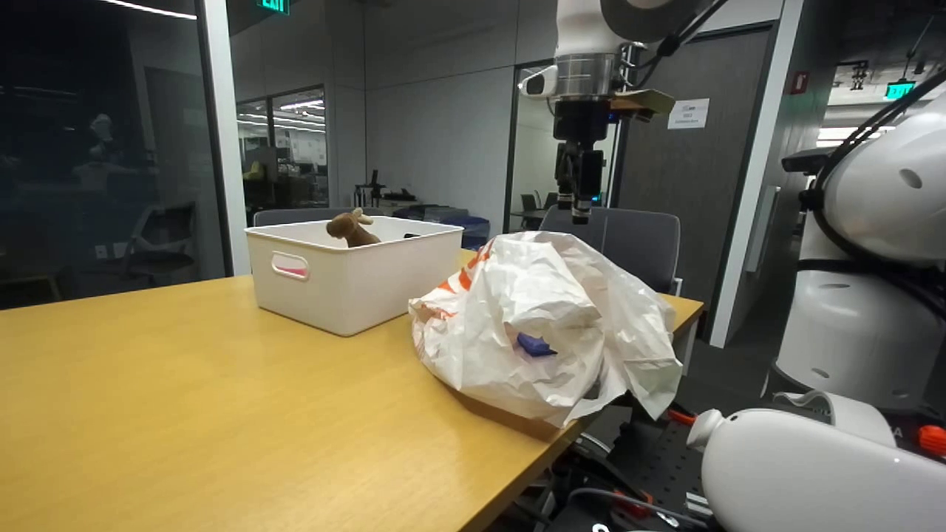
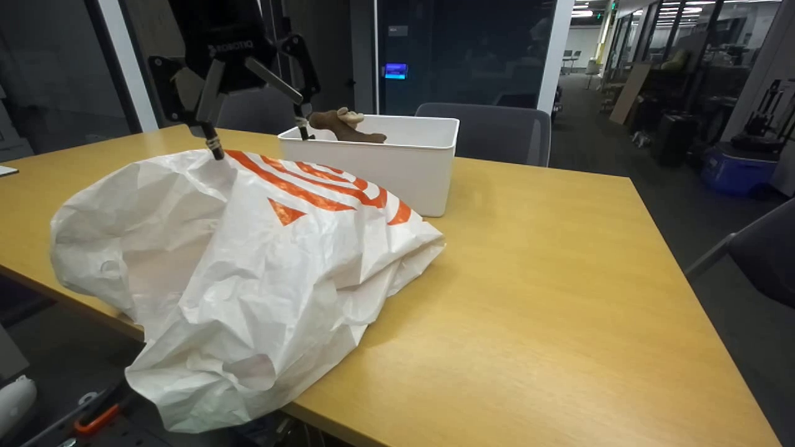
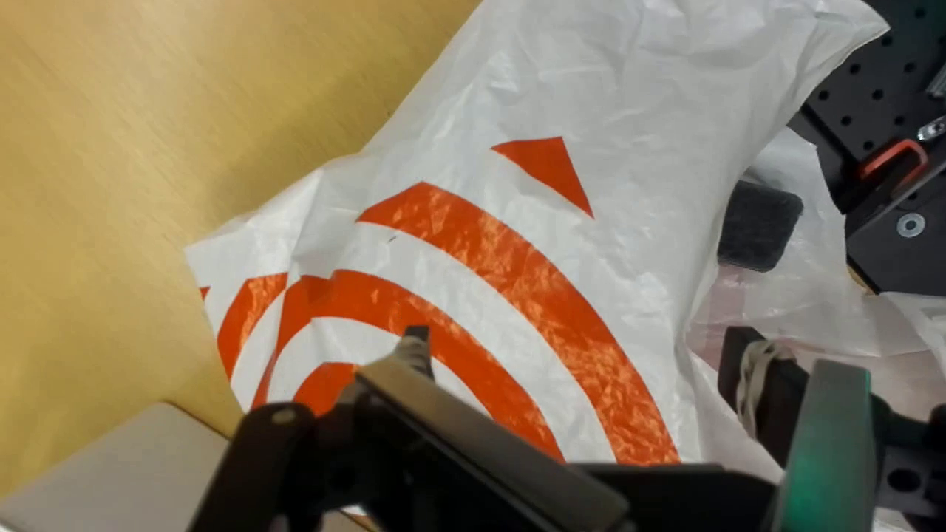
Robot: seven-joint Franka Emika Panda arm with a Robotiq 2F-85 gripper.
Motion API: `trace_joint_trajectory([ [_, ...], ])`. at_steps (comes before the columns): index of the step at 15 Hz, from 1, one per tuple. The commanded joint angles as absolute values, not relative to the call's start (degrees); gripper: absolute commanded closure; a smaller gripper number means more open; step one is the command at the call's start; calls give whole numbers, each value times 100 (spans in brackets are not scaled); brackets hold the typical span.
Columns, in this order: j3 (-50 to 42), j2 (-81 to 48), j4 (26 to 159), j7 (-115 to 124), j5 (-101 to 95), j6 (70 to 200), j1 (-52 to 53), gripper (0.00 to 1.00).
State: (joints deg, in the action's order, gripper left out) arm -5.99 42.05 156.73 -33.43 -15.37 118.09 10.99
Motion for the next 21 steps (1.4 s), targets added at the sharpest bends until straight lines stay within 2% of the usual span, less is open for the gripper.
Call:
trace_joint_trajectory([
  [1,-903,3909,15747,-4201,-1304,12557,1384,0],
  [6,-1053,3384,15757,-5213,-615,12838,1649,0],
  [7,-1024,3260,15729,-5338,-505,12833,1640,5],
  [8,-981,3159,15724,-5424,-421,12886,1612,26],
  [10,-866,2839,15656,-5342,-318,13053,1494,29],
  [11,-802,2652,15607,-5198,-319,13222,1421,36],
  [17,-263,1585,15304,-3659,-873,14504,768,85],
  [21,167,1046,15026,-1892,-2168,15057,129,95],
])
